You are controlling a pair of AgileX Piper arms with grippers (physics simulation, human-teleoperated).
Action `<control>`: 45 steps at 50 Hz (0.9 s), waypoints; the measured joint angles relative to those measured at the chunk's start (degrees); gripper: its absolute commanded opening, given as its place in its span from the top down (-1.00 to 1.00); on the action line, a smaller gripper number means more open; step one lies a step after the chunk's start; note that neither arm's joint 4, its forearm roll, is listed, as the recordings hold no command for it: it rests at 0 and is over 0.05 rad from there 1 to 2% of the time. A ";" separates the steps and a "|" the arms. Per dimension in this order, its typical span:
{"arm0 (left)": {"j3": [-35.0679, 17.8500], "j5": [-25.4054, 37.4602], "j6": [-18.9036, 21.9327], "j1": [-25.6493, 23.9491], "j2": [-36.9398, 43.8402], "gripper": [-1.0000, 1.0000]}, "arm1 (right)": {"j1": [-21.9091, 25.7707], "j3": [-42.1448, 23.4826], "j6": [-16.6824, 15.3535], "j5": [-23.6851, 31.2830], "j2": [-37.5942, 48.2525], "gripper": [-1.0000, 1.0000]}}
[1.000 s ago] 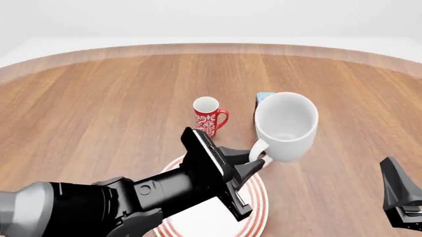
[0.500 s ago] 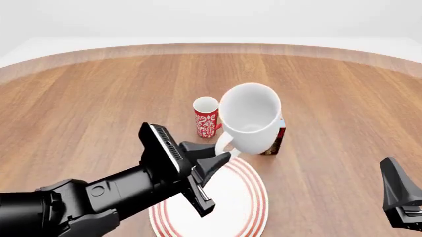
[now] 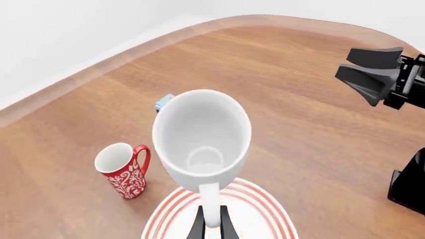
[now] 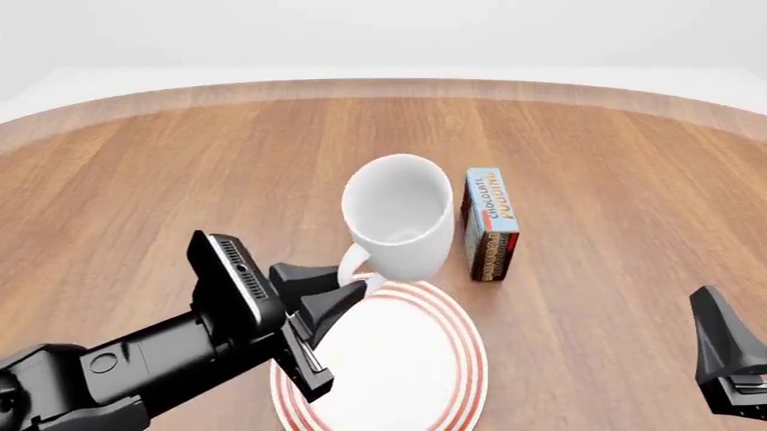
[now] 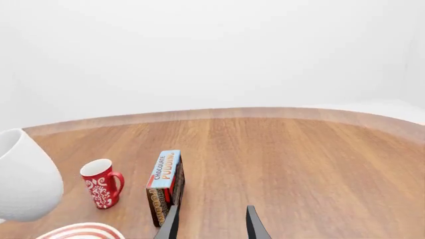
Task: Pick up the white mug and put it on the plate, and put the chocolate pudding to the right of the plate.
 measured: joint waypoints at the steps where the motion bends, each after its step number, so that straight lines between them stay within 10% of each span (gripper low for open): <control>1: 0.25 0.14 -0.02 0.11 -0.26 1.00 | 0.01 0.00 -0.01 0.00 0.00 -1.00; 45: 8.88 -0.46 -1.75 2.09 0.92 1.00 | 0.01 -0.05 -0.26 0.06 0.00 -1.00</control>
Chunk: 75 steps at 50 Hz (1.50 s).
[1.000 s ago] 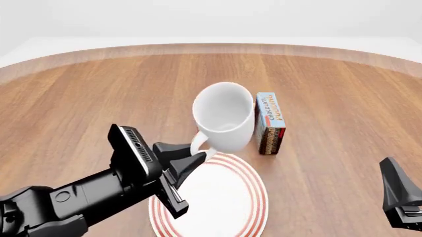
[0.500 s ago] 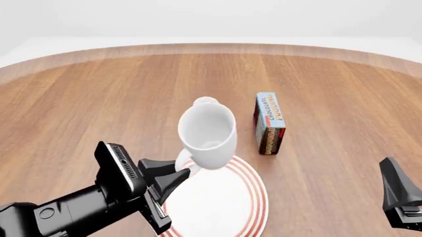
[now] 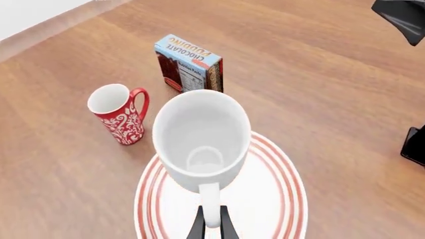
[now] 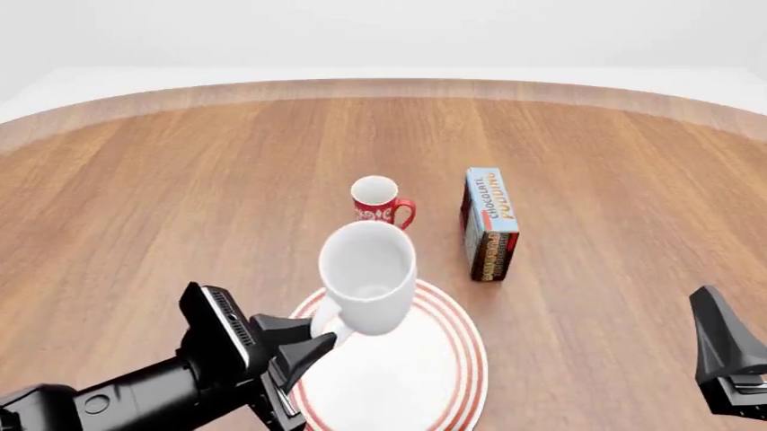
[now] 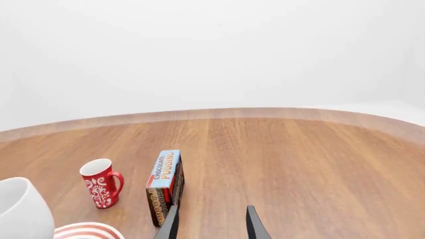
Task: Pick up the white mug and put it on the plate, and put the chocolate pudding to the right of the plate.
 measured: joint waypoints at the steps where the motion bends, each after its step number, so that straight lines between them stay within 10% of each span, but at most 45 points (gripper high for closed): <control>1: 0.13 -0.22 -0.05 0.00 0.26 1.00 | 0.00 0.00 -0.01 0.00 0.00 -1.00; 66: 5.14 -13.83 -4.96 -0.79 16.21 1.00 | 0.01 -0.06 -0.12 -0.02 0.00 -1.00; 67: 5.16 -13.88 -4.99 -0.78 16.28 -1.00 | 0.01 -0.07 -0.12 -0.02 0.00 -1.00; 75: 5.19 -14.16 -4.97 -0.59 16.60 -1.00 | 0.01 -0.08 -0.13 -0.02 0.00 -1.00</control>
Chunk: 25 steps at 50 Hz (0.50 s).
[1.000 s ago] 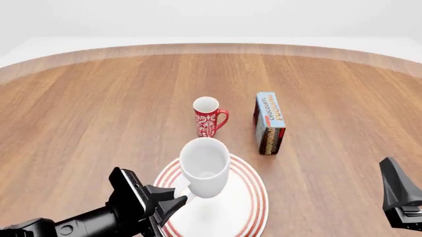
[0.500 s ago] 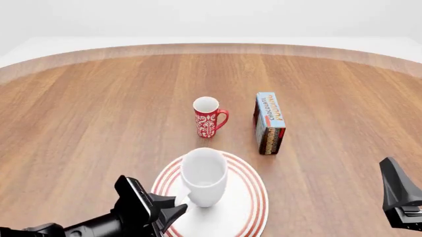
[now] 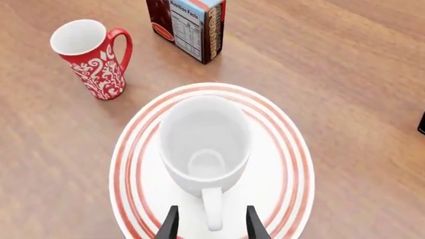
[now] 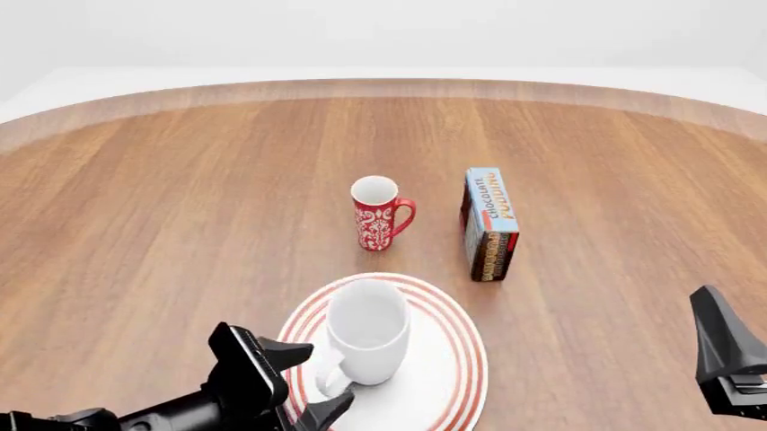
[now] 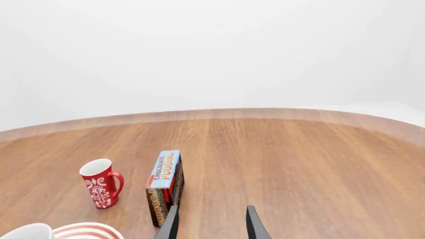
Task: Pick up the white mug and put it on the plate, and put the chocolate pudding to the right of the plate.
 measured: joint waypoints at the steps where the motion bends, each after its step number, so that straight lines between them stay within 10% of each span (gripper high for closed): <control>1: 0.01 -0.02 -0.01 0.02 0.02 -1.00 | 0.00 0.00 0.00 0.00 0.00 -1.00; 25: 0.25 4.03 -0.50 0.32 -6.09 -1.00 | 0.04 0.00 -0.09 -0.03 0.00 -1.00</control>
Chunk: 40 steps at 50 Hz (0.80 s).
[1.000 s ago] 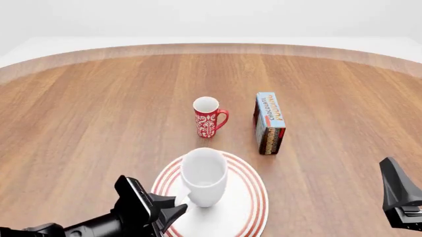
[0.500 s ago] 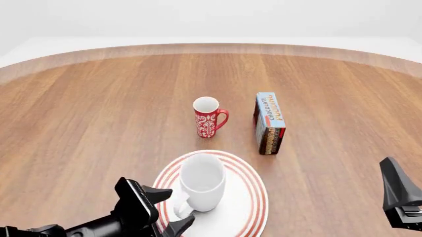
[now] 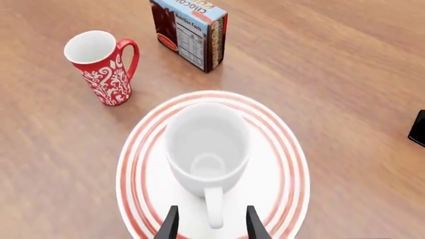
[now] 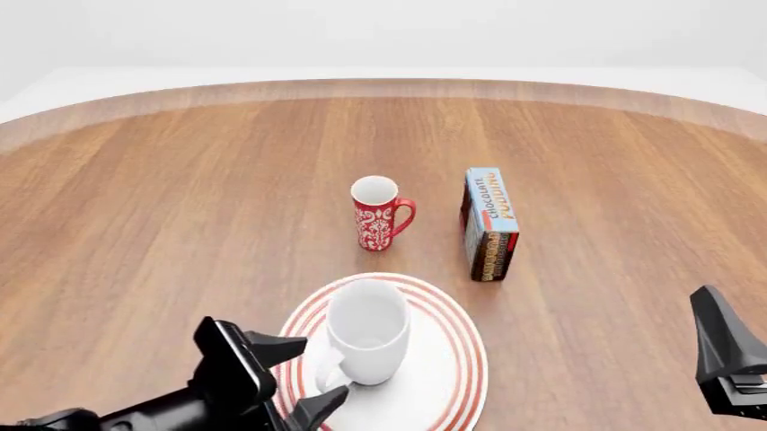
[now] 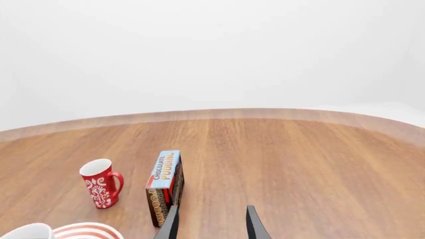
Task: Pick up the white mug and put it on the plate, and put the chocolate pudding to the right of the plate.
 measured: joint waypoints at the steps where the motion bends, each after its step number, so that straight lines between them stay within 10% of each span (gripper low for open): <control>1: -0.01 0.34 -0.12 -0.16 -0.51 -1.00 | 0.01 0.00 -0.01 0.00 0.00 -1.00; 40: -4.26 22.11 0.99 0.05 -27.92 -1.00 | 0.04 0.03 -0.29 0.02 0.00 -1.00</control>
